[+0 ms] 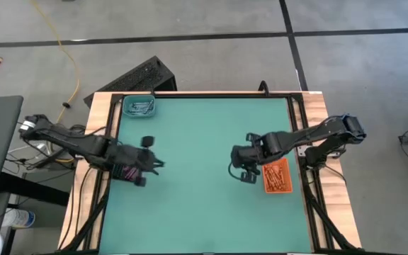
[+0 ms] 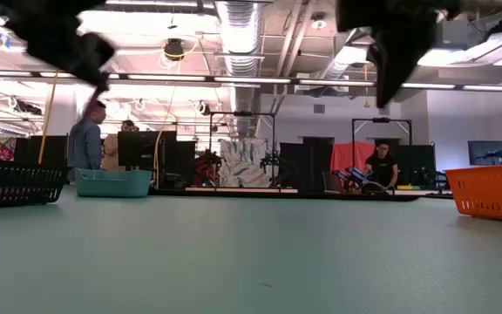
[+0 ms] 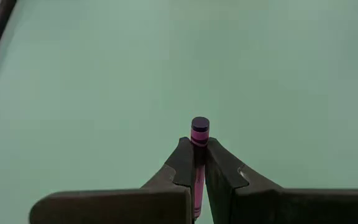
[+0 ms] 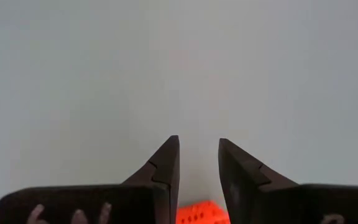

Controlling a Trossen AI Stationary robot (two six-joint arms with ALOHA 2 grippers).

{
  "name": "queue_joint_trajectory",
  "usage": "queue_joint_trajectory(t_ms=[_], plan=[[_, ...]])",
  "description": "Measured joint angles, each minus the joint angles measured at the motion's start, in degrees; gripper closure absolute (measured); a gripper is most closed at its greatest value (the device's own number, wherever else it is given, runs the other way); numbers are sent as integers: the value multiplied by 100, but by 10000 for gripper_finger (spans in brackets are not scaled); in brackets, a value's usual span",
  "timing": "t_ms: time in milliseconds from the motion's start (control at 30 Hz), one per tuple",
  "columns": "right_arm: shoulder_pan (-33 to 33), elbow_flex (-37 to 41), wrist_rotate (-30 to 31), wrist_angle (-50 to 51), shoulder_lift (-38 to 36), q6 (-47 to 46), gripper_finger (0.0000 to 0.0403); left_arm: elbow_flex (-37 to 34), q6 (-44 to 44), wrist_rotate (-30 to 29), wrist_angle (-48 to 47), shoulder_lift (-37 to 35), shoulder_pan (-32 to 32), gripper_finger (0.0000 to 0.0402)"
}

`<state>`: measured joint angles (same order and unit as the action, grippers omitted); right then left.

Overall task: Sort crayons
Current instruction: Put the purple crayon into the black bin

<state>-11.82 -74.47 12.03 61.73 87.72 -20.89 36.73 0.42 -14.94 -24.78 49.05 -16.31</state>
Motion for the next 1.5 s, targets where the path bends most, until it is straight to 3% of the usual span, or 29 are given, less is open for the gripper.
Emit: queue_joint_trajectory(t_ms=[167,300,900,1067,1500], plan=[[-226,318,2,29,0,-500,300,0,-2233,-1320,-1568,-230,-698,401],[-346,432,11,4,2,-813,300,0,-3381,-1801,-2196,-227,-1079,401],[-924,447,509,-50,2,-1183,300,-16,-6979,-1568,-4229,-224,-2646,401],[-924,447,511,-52,2,-1269,300,-272,-7591,-1535,-4178,-220,-2941,401],[-921,447,614,-52,2,-1270,300,-321,-7750,-1637,-4126,-213,-2977,397]])
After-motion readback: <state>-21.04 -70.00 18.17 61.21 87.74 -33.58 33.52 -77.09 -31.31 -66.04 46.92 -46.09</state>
